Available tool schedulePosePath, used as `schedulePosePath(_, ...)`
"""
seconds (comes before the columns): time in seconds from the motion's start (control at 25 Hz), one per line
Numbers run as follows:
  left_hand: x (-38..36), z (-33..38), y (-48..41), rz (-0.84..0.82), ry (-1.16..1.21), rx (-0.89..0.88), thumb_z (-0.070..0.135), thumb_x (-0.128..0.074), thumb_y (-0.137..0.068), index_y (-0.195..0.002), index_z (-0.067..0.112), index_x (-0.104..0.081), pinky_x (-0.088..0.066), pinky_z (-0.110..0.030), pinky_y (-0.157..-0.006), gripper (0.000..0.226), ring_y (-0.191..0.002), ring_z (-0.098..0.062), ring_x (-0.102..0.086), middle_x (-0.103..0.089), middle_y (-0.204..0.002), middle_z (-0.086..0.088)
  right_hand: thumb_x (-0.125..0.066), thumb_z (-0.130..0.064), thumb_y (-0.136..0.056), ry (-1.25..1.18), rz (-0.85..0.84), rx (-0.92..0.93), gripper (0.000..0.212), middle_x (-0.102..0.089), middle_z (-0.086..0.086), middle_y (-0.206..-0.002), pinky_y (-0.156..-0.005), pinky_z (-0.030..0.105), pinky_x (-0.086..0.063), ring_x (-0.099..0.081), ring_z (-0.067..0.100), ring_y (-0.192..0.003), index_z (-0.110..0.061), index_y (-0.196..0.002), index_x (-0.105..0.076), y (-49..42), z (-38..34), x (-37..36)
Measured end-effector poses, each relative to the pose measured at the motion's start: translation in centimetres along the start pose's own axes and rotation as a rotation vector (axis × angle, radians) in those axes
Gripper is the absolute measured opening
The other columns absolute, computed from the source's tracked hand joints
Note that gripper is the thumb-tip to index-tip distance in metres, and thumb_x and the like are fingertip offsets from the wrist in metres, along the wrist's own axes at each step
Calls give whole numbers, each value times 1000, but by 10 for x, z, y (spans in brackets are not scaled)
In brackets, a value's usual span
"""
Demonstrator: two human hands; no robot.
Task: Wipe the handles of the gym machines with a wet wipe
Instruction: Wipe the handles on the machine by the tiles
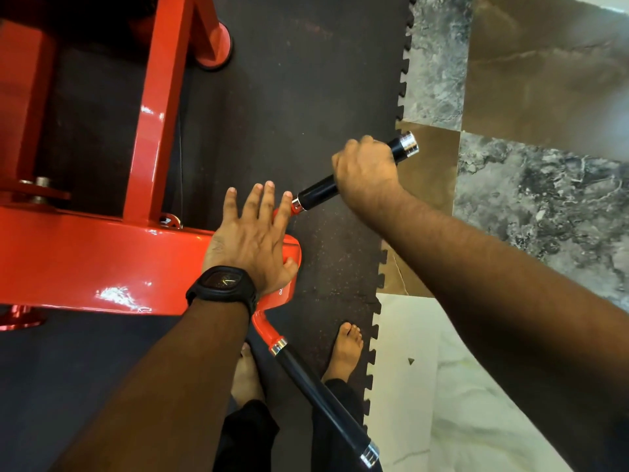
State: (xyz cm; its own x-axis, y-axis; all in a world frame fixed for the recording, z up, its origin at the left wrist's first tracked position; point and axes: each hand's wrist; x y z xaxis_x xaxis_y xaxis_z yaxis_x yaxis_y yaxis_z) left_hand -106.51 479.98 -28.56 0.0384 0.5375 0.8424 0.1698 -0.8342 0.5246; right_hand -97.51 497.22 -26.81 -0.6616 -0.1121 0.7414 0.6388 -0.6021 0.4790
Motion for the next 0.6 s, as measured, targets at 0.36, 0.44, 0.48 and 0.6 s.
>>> schedulePosePath(0.36,0,-1,0,-1,28,-1,66,-27,-92,-158,12,14,-3,-61,-121,95,-154,-32,2,7,-166,-19,-50,-19,-93,160,24,1,46,-50,22,-127,-108,43,-37,-46,35,-122,-1,-135,-48,19,6,-13)
schedulePosePath(0.44,0,0,1,-3,20,-2,65,-28,-92,-158,12,15,-3,-61,-121,95,-154,-32,2,8,-166,-19,-48,-20,-94,208,11,-39,59,-41,29,-140,-118,49,-26,-35,42,-135,4,-146,-34,25,6,-19)
schedulePosePath(0.48,1,0,1,0,19,0,65,-28,-92,-158,12,15,-3,-61,-121,95,-154,-32,2,8,-166,-18,-48,-20,-95,175,13,-51,61,-38,28,-144,-120,49,-23,-32,41,-139,4,-148,-32,27,10,-21)
schedulePosePath(0.6,1,-1,0,6,27,-7,65,-29,-92,-158,12,14,-4,-61,-121,95,-154,-32,2,7,-166,-19,-46,-14,-98,62,65,-107,61,-31,25,-153,-124,43,-17,-23,38,-146,6,-151,-24,38,17,-22)
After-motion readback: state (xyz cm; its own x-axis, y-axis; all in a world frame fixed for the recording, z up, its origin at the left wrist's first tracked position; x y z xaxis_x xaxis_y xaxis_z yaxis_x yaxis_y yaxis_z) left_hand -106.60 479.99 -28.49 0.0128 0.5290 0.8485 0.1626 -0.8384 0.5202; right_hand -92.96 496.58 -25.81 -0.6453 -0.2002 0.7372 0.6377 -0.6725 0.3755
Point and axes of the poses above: each hand's wrist, its own y-axis away from the middle knuckle, its own x-axis out of the back of the hand, z = x × y
